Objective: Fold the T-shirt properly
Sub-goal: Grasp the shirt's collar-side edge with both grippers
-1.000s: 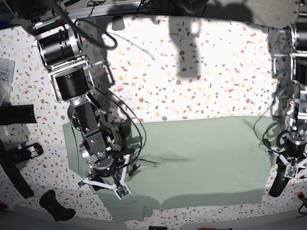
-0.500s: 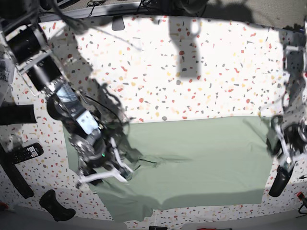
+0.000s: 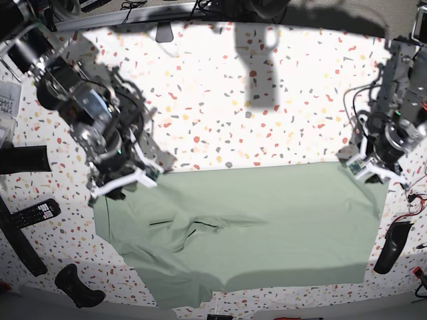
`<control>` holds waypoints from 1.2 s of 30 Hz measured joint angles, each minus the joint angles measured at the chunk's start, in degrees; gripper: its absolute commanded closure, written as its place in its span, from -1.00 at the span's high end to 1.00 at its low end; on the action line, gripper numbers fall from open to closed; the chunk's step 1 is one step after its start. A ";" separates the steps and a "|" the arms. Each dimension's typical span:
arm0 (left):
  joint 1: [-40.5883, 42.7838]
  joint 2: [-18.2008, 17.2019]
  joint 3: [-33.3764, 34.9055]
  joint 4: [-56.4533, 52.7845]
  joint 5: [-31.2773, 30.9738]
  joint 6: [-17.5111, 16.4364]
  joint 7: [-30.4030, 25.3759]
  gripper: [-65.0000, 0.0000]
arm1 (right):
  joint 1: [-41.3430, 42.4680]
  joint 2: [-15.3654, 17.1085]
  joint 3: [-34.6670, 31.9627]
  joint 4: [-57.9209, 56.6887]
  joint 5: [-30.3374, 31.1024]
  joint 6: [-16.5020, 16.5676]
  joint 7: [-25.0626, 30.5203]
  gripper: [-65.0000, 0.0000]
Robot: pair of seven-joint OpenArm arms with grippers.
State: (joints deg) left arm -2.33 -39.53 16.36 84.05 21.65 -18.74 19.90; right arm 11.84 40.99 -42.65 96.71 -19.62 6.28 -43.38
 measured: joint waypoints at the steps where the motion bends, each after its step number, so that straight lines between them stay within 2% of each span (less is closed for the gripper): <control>1: 0.24 0.09 1.55 -0.61 1.97 0.76 0.55 -0.49 | -0.61 0.72 0.00 0.96 -0.11 -0.02 -1.42 -0.10; 4: 0.61 0.13 5.18 -2.49 5.68 1.07 -0.90 -0.48 | -2.56 2.71 0.02 3.85 -0.15 -1.40 -3.04 -0.10; 7: 0.17 0.22 7.32 -5.07 9.90 2.51 -3.37 -0.34 | -3.93 3.65 0.02 5.70 0.02 -1.55 -3.06 -0.10; 9: -0.42 0.83 7.39 -7.76 10.97 6.95 -3.32 -0.32 | -4.13 3.65 0.04 5.90 -0.02 -1.55 -3.06 -0.10; 10: -0.76 1.01 7.43 -9.27 11.13 8.13 -3.41 -0.32 | -4.20 3.65 0.04 5.90 -0.02 -1.57 -3.04 -0.10; 14: -2.36 1.49 7.43 -14.71 11.28 8.28 -3.52 -0.32 | -4.22 3.63 0.04 5.90 0.11 -1.55 -2.54 -0.10; 19: -2.80 1.53 7.26 -17.88 13.38 8.83 -9.55 -0.32 | -4.22 3.65 0.04 5.90 0.09 -1.31 -2.12 -0.10; 21: -3.10 1.42 7.26 -18.62 13.40 8.79 -11.34 -0.34 | -4.20 3.65 0.04 5.90 0.11 0.26 -2.12 -0.10; 25: -4.04 1.95 7.26 -20.17 13.46 8.41 -12.50 -0.35 | -4.20 3.65 0.04 5.90 0.09 0.33 -2.14 -0.10; 31: -6.95 4.37 6.56 -26.05 13.79 7.08 -14.86 -0.67 | -4.20 3.48 0.04 5.90 0.09 0.37 -2.10 -0.10; 34: -7.74 4.94 6.45 -27.78 13.68 6.45 -13.81 -1.00 | -4.28 3.48 0.04 5.90 0.11 0.37 -4.17 -0.10; 36: -7.85 4.90 6.40 -27.78 13.05 5.81 -13.90 -1.00 | -4.22 3.52 0.04 5.90 1.07 0.44 -4.59 -0.09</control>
State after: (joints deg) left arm -10.17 -34.63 22.76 56.27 34.70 -12.93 6.00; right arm 7.62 44.51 -42.61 102.61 -18.55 6.72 -47.97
